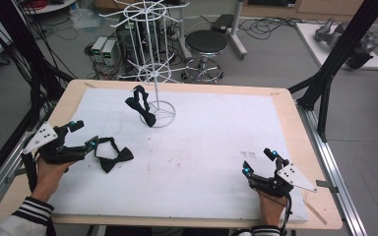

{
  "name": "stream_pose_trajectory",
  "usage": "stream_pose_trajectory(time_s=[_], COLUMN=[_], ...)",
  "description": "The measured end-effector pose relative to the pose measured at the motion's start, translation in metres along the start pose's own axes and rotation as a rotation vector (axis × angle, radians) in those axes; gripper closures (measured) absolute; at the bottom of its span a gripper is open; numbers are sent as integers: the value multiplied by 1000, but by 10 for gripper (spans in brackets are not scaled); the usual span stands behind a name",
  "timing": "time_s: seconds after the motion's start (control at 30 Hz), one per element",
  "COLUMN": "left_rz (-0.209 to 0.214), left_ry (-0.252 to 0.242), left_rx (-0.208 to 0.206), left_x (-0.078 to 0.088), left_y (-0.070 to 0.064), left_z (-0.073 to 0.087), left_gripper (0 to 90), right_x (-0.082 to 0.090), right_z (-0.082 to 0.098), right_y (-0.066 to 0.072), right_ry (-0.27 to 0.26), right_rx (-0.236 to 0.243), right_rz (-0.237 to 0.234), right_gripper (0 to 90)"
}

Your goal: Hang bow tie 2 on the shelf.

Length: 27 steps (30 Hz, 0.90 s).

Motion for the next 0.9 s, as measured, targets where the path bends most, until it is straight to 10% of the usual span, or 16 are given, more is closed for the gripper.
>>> stream_pose_trajectory(time_s=[0.9], left_rz=[9], left_ry=[66], left_rx=[-37], left_x=[6], left_y=[-9], left_z=[-19], left_gripper=[172], right_x=[1], right_z=[0], right_y=[-1], right_ry=[-3], right_rx=[-7], right_rz=[2], right_gripper=[108])
Point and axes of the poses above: each handheld gripper's, and its own axes: x roughly backward along the jaws, z roughly out of its underside, y roughly to its left, the point moved 8 cm from there along -x, roughly forward along the jaws, and after that the axes turned 15 degrees about x, right-handed, at the moved point
